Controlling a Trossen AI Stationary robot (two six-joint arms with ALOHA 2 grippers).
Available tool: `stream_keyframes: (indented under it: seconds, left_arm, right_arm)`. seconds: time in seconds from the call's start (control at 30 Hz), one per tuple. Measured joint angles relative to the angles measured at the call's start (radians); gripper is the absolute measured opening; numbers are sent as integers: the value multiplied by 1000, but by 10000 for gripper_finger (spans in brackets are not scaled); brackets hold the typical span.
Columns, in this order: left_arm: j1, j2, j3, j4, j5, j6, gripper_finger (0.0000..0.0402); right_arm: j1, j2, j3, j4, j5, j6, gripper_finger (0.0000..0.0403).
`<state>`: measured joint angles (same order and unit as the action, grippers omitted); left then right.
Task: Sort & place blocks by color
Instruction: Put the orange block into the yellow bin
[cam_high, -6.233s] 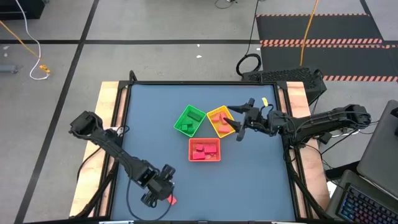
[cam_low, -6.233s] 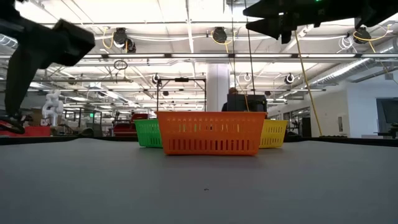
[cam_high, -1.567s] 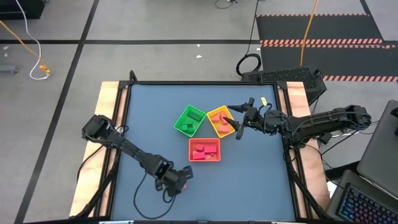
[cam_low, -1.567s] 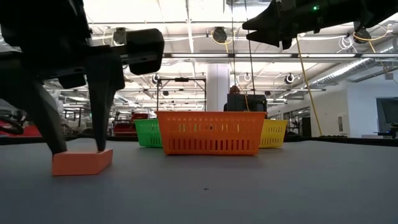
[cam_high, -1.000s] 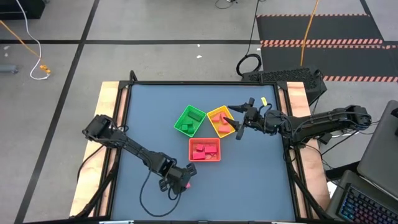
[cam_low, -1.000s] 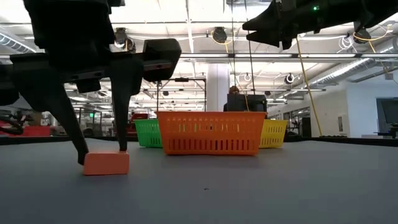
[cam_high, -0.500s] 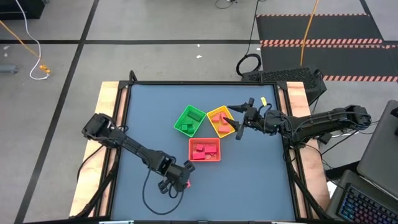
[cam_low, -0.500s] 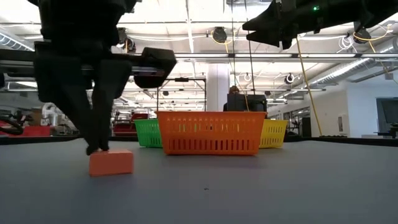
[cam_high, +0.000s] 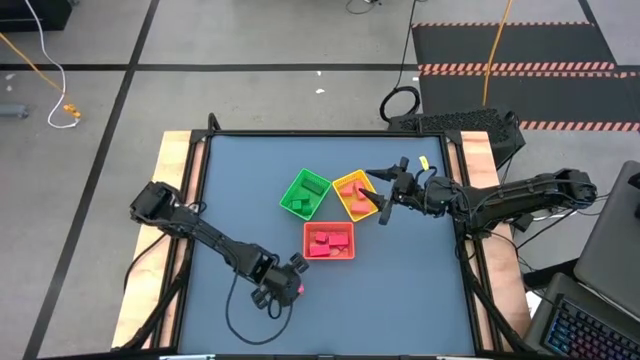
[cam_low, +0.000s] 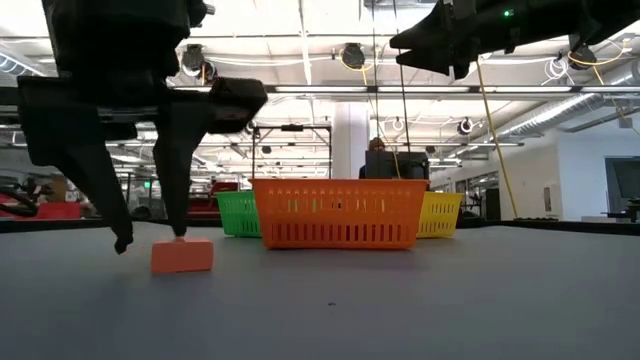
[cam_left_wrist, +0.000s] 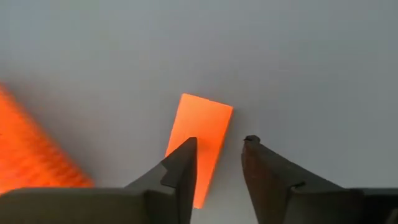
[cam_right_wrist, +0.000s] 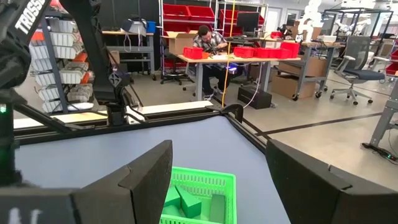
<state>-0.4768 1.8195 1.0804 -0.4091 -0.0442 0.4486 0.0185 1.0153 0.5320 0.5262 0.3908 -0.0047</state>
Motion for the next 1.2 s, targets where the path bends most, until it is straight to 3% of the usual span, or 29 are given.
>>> stream_keyframes:
  seconds: [0.13,0.37,0.53,0.8,1.2]
  left_arm:
    - [-12,-42,2,18,-66,-9,158]
    - [-17,-86,2,0,-73,-32,210]
    - [-9,-47,2,-13,-72,62,233]
    - [46,-6,2,0,-65,169,237]
    - [118,71,10,17,119,205,233]
  right_arm:
    - [0,0,0,3,0,-1,254]
    - [0,0,0,22,-3,-1,254]
    - [0,0,0,22,-3,7,254]
    - [0,0,0,6,-3,15,254]
    - [0,0,0,-9,-3,-19,254]
